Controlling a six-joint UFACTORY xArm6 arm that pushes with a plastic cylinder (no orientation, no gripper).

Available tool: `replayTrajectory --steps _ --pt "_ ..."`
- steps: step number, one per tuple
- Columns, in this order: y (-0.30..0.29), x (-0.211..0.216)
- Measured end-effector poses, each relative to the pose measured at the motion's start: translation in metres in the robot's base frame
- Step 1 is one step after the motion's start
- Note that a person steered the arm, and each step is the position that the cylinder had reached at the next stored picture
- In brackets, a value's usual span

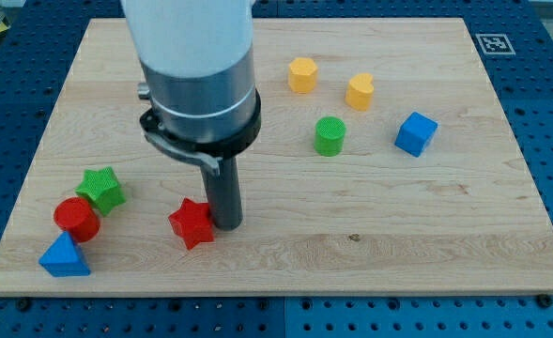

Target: Move red star towards blue triangle

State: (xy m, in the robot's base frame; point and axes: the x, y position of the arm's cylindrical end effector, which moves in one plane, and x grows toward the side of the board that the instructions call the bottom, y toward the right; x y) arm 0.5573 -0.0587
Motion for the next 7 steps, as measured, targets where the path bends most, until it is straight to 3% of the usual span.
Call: replayTrajectory --steps 7 --pt "-0.064 -0.012"
